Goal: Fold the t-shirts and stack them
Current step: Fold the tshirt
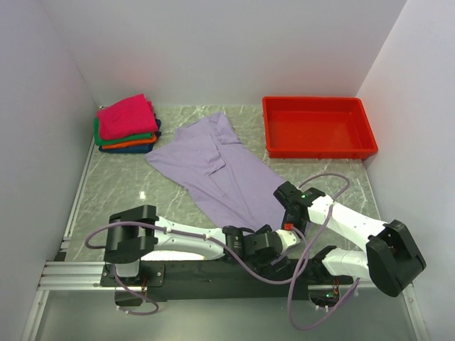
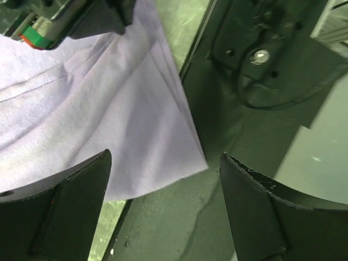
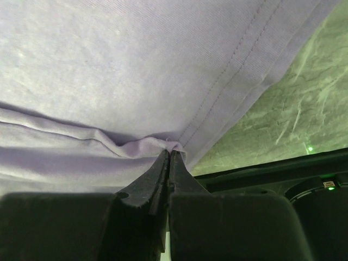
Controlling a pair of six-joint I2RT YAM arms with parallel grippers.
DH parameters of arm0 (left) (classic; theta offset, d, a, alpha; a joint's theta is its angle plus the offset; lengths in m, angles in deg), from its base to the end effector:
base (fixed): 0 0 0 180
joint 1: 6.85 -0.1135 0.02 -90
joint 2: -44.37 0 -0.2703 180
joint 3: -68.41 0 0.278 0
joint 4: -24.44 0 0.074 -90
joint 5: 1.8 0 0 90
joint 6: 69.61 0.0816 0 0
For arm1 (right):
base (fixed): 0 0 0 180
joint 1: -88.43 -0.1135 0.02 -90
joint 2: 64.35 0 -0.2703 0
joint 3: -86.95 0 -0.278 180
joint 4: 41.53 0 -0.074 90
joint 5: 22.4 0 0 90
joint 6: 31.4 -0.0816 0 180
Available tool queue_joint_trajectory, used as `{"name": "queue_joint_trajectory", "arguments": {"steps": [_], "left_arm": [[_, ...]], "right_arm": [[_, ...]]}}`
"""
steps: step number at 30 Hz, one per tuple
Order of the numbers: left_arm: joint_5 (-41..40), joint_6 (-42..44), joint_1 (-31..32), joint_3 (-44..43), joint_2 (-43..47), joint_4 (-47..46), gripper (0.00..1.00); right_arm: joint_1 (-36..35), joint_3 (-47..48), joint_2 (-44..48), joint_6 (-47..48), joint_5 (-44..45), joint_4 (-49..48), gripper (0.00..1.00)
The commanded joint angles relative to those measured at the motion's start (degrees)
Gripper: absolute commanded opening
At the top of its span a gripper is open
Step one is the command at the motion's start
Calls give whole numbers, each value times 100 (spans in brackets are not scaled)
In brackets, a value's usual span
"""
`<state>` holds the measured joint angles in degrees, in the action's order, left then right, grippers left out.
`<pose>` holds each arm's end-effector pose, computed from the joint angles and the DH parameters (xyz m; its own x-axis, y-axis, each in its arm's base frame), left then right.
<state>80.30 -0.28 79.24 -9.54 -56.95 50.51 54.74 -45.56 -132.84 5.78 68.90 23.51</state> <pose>0.0404 -0.4272 0.1506 -0.3951 0.6539 -0.6452 0.9006 0.4142 -0.1318 0.1601 0.1045 0.1101 -0.9424 0.3290 -0.0598 0.3270 0.9441 0.0413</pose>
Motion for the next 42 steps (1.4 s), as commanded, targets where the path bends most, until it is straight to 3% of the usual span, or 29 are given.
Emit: {"name": "queue_joint_trajectory", "arguments": {"steps": [1,16,23,26,31,37,42], "left_arm": [[-264,-87,49,-245,-81,-244,85],[-212,-148,75,-69,-327,-262,78],[-63,-201,84,10,-353,-288,60],[-19,-227,93,28,-363,-271,61],[-36,-289,110,124,-275,-315,70],[-36,-306,119,81,-406,-236,70],[-10,-306,119,142,-345,-279,51]], "right_arm": [[64,-127,108,61,-16,-125,0],[82,-251,345,-27,-25,-107,0],[82,-259,389,-36,-7,-98,0],[82,-259,406,-36,10,-99,0],[82,-294,450,-45,19,-90,0],[82,-321,477,-62,11,-107,0],[82,-347,494,-62,11,-116,0]]}}
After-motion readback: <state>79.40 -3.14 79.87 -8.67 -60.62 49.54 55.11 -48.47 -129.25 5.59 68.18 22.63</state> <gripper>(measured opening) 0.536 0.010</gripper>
